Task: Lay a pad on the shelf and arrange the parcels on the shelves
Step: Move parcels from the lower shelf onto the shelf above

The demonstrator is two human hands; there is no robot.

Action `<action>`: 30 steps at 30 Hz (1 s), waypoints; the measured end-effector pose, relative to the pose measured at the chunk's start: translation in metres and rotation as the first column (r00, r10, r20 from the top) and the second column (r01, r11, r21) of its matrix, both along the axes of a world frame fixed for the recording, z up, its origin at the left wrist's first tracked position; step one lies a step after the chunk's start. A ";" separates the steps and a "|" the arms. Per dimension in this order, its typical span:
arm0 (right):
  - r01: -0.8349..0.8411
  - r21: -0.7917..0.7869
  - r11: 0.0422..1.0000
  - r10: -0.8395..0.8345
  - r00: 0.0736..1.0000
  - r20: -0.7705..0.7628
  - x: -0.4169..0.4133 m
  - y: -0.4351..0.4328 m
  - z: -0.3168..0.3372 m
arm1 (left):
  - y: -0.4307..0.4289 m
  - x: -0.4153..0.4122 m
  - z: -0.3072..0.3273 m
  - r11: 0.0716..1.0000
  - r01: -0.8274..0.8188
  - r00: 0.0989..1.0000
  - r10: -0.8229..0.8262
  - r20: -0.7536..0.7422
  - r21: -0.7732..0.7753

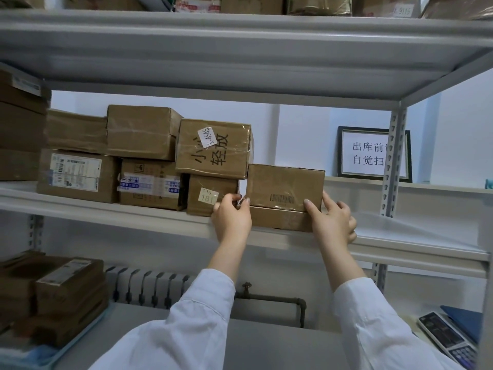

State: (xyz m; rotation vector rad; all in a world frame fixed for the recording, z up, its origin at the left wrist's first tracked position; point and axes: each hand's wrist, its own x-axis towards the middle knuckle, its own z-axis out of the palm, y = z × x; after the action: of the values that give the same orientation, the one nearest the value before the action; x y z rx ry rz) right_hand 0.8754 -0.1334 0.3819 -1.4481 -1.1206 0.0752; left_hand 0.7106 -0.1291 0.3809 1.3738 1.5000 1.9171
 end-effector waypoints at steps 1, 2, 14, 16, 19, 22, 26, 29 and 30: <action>0.006 0.005 1.000 -0.006 1.000 0.001 -0.001 0.000 0.000 | 0.000 -0.002 0.000 1.000 -0.017 1.000 0.017 -0.005 -0.012; 0.013 0.011 1.000 -0.013 1.000 0.002 -0.003 0.000 0.001 | 0.000 -0.003 0.000 0.999 -0.034 0.999 0.034 -0.019 -0.027; 0.078 0.070 0.995 -0.078 0.997 0.009 -0.028 -0.006 0.005 | 0.001 -0.027 -0.001 0.996 -0.093 0.995 0.094 0.034 -0.016; 0.082 0.123 0.989 -0.085 0.996 0.024 -0.038 -0.010 0.007 | 0.000 -0.034 0.000 0.994 -0.111 0.992 0.111 0.055 0.010; 0.091 0.247 0.965 -0.106 0.993 0.049 -0.060 -0.014 0.008 | 0.000 -0.049 0.001 0.988 -0.146 0.984 0.139 0.109 0.058; 0.056 0.381 0.923 -0.099 0.991 0.095 -0.089 -0.016 0.010 | 0.003 -0.070 0.008 0.986 -0.138 0.983 0.125 0.132 0.093; -0.069 0.461 0.885 -0.038 0.975 0.221 -0.122 -0.015 0.012 | 0.013 -0.090 0.016 0.991 -0.014 0.993 -0.001 0.115 0.135; -0.213 0.413 0.885 0.096 0.954 0.285 -0.138 -0.012 0.016 | 0.016 -0.096 0.018 0.986 0.059 0.994 -0.072 0.082 0.155; -0.235 0.390 0.891 0.124 0.949 0.288 -0.142 -0.012 0.016 | 0.017 -0.098 0.018 0.986 0.068 0.994 -0.080 0.074 0.152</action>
State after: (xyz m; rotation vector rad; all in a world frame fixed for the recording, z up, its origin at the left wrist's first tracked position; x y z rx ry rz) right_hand 0.7332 -0.1453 0.3976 -0.9803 -1.3857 -0.2193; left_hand 0.6128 -0.1116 0.3990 1.3770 1.2725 2.0476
